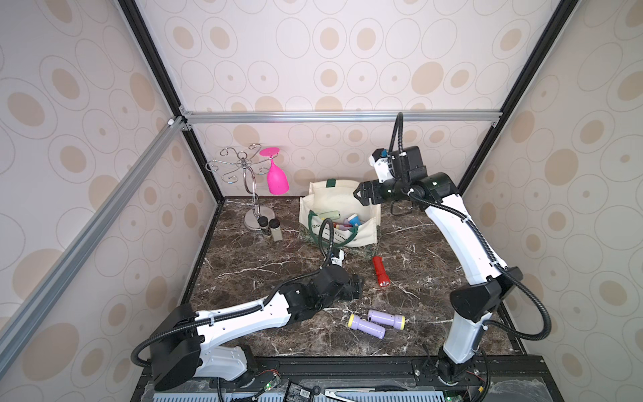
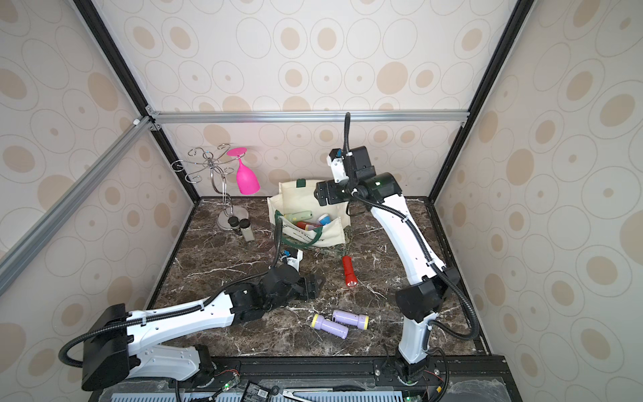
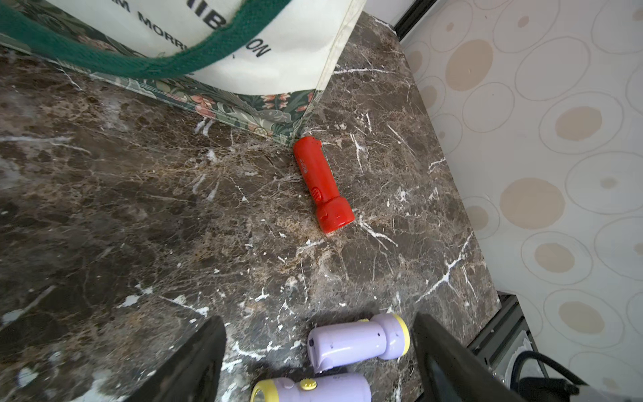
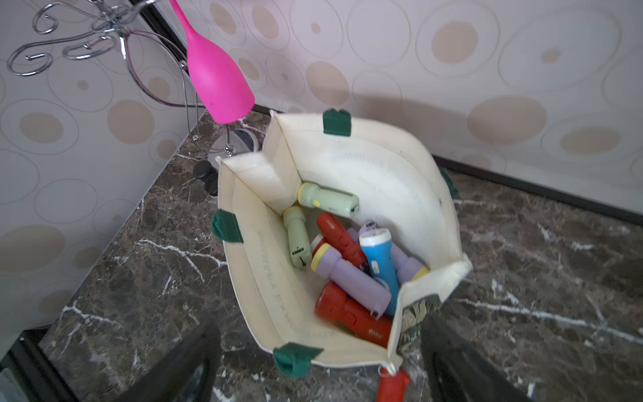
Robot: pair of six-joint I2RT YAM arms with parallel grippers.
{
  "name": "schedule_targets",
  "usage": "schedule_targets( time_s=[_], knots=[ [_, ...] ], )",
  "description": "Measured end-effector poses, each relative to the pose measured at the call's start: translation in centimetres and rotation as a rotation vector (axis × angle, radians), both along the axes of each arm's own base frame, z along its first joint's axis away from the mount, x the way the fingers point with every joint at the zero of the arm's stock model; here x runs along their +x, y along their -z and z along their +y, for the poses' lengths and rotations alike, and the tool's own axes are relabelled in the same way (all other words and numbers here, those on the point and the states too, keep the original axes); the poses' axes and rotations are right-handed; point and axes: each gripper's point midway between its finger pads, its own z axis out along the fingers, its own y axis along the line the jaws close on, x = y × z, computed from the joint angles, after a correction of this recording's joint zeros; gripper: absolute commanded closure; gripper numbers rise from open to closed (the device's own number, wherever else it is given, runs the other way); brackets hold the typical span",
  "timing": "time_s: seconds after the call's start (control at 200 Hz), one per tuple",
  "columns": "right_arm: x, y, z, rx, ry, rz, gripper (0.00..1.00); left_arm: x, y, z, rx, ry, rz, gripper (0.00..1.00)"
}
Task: Put the flashlights into the tote bags
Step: Place the flashlight in the canvas bag, then pick up the flashlight from the center of the board.
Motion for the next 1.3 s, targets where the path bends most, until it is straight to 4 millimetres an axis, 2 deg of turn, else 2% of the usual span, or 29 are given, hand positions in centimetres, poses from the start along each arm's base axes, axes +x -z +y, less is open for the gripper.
schedule_targets(
  time_s=[0.15, 0.365, 0.52, 0.705, 0.82, 1.0, 1.301],
  knots=[
    [-1.9, 2.1, -4.2, 0.039, 0.073, 0.083, 0.08, 1.2, 0.7, -2.7, 0.009, -0.008, 0.009, 0.2],
    [-6.1, 2.4, -8.6, 0.108, 0.152, 0.088, 0.07, 2.8, 1.5, -8.1, 0.023, 0.004, 0.024, 0.22],
    [-9.4, 4.1, -9.5, 0.136, 0.179, 0.116, 0.08, 3.9, 2.4, -11.1, 0.059, 0.01, 0.046, 0.24],
    [-10.5, 7.4, -9.6, 0.159, 0.211, 0.192, 0.06, 4.6, 5.4, -13.2, 0.142, 0.027, 0.108, 0.25],
    [-10.8, 8.5, -10.3, 0.169, 0.242, 0.215, 0.06, 4.7, 7.5, -13.3, 0.191, 0.041, 0.153, 0.27],
    [-10.7, 8.7, -13.6, 0.216, 0.363, 0.201, 0.06, 4.7, 9.6, -12.4, 0.236, 0.045, 0.218, 0.28],
    [-10.8, 8.7, -13.8, 0.226, 0.37, 0.199, 0.06, 6.3, 10.4, -11.5, 0.217, 0.007, 0.247, 0.27]
  ],
)
